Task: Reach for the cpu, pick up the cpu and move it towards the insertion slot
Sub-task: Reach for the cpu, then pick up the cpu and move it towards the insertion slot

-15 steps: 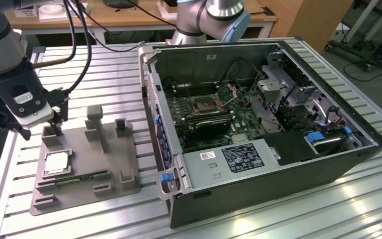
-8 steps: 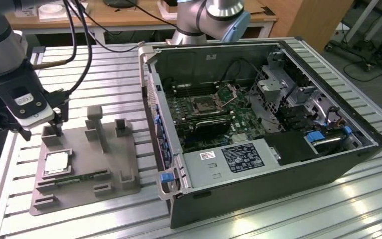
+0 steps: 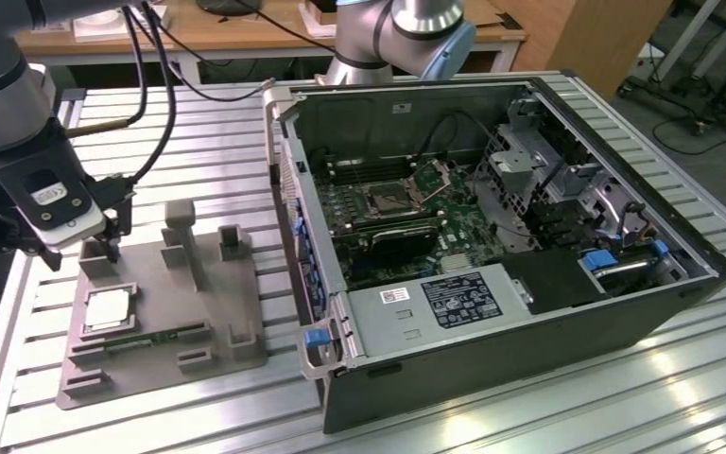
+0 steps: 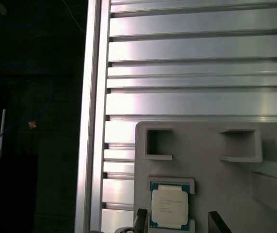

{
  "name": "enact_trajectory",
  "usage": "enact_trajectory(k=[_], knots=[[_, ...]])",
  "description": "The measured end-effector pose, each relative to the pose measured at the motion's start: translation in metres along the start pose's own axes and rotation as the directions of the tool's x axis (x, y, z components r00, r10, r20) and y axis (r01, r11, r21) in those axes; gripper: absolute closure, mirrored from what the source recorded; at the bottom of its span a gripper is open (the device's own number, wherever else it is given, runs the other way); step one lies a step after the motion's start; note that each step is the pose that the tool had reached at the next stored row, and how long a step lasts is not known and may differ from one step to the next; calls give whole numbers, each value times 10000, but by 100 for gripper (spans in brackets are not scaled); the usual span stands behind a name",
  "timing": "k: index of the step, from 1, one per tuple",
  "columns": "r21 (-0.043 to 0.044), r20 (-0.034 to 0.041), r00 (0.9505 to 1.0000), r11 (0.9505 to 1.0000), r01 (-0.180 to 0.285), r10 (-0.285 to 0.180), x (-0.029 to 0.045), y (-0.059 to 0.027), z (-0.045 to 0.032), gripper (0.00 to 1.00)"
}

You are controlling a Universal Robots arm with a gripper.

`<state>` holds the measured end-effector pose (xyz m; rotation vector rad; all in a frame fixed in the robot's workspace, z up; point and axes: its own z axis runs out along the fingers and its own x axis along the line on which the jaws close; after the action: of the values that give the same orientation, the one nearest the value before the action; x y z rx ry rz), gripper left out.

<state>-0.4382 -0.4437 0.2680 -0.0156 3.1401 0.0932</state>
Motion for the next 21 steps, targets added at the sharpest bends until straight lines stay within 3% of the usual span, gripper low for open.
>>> enact_trajectory(k=[10, 21], knots=[[-1, 2, 10000, 10000, 0, 0, 0, -93, 168, 41], [-1, 2, 10000, 10000, 0, 0, 1, -98, 177, 41]])
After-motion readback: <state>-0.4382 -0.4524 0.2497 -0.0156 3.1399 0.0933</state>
